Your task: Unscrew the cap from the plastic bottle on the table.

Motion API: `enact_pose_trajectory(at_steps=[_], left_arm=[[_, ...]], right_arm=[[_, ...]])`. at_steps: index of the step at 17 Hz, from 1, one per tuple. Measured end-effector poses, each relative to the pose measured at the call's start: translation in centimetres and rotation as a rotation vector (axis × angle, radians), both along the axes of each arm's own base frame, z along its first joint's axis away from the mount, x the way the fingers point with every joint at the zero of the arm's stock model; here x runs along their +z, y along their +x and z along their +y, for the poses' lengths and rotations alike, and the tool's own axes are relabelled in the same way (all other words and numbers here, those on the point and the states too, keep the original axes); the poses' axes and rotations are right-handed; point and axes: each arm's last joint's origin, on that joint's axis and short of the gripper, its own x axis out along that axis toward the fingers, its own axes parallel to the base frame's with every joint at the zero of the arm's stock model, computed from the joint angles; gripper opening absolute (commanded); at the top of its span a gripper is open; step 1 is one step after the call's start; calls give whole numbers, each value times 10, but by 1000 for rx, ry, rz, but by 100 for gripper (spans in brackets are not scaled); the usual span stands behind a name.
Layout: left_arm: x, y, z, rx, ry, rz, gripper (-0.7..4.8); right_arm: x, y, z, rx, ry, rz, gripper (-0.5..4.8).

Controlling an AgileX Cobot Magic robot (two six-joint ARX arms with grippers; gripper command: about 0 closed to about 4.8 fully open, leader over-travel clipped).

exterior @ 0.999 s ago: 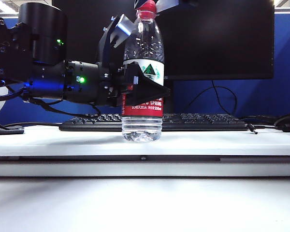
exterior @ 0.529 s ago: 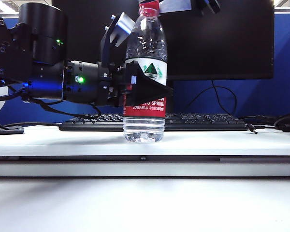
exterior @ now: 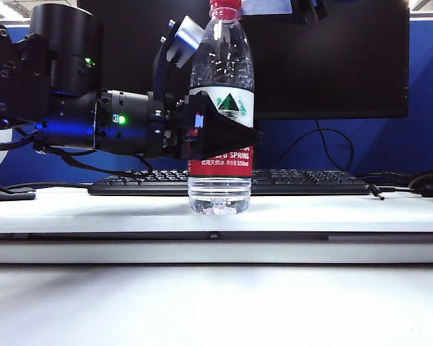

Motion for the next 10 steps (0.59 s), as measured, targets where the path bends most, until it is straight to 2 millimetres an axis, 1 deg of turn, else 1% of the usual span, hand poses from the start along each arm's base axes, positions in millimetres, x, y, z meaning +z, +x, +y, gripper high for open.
enact_pose_trajectory(at_steps=[1, 2, 3, 4, 5, 7, 8, 10], left_arm=[[0, 0, 0, 0, 1, 1, 269], [0, 0, 0, 1, 0, -2, 269], [0, 0, 0, -1, 0, -3, 269], [0, 0, -1, 13, 1, -2, 269], [1, 1, -1, 45, -1, -7, 269], [1, 2, -1, 106, 2, -18, 269], [1, 3, 0, 125, 2, -20, 269], [2, 4, 0, 150, 4, -27, 269]], right_arm=[[0, 0, 0, -20, -2, 0, 231], [0, -2, -1, -50, -10, 19, 234], [-9, -4, -2, -89, -51, 94, 235], [-13, -5, -4, -106, -59, 126, 249], [-4, -12, -7, -156, -57, 112, 249], [5, -20, -9, -247, -52, 90, 259], [6, -25, -7, -278, -59, 80, 284], [13, -39, 1, -314, -58, 38, 285]])
